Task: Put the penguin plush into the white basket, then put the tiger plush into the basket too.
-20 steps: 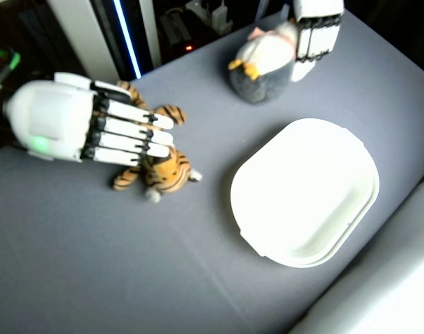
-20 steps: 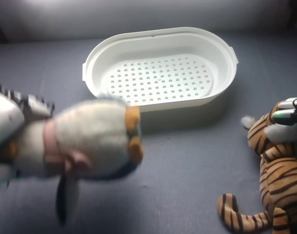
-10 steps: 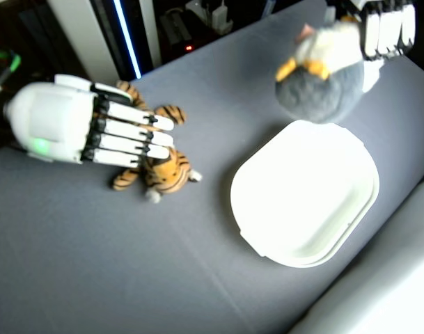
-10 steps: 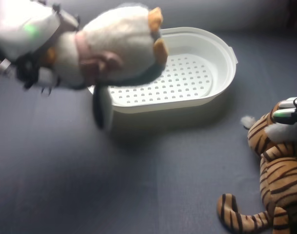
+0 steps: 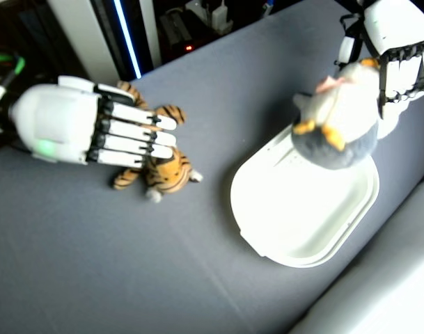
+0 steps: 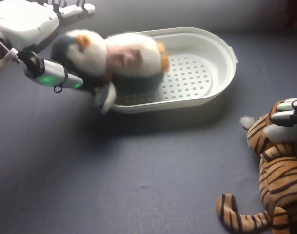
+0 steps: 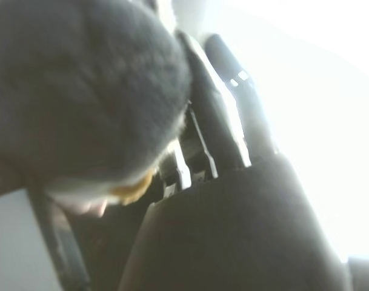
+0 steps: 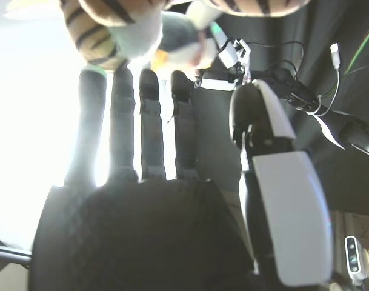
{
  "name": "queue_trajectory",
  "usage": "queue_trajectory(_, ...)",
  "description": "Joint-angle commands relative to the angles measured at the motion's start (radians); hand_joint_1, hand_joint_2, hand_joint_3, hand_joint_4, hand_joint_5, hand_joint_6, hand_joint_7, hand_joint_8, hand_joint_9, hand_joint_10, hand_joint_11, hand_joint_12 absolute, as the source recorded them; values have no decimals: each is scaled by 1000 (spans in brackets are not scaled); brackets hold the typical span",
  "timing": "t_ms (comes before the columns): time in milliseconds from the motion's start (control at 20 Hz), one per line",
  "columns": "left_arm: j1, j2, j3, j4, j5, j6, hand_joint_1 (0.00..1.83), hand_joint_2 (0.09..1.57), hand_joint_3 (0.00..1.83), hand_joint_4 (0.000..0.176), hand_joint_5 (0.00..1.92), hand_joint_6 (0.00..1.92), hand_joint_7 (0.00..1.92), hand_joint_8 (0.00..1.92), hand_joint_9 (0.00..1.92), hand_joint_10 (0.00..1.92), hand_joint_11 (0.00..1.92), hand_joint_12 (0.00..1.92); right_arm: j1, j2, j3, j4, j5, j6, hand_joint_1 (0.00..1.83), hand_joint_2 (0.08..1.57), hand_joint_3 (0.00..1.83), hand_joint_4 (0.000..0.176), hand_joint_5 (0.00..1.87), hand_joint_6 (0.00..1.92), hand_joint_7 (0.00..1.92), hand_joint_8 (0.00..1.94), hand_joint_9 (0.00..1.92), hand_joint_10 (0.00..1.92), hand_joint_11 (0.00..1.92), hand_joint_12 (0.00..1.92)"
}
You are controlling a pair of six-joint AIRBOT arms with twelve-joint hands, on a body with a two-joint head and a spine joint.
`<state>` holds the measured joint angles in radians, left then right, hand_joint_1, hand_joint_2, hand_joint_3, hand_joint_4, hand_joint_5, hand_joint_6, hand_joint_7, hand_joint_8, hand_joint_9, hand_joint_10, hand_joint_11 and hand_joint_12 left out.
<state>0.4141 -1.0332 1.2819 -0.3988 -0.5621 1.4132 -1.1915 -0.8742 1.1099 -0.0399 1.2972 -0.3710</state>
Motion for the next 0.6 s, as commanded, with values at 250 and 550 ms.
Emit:
queue_trajectory(250,47,36,-68,30,-197,11,747,808,1,176,0,0,99,1,161,8,0,798,7,16,7,20,126,22,683,1261,2,34,417,0,363,1,337,0,254,335)
queue_trajectory(550,186,155,-236,194,-444,-149,825,818,0,176,0,0,78,1,133,2,0,579,7,118,-69,18,265,-59,690,1197,0,92,406,4,338,3,282,5,216,197)
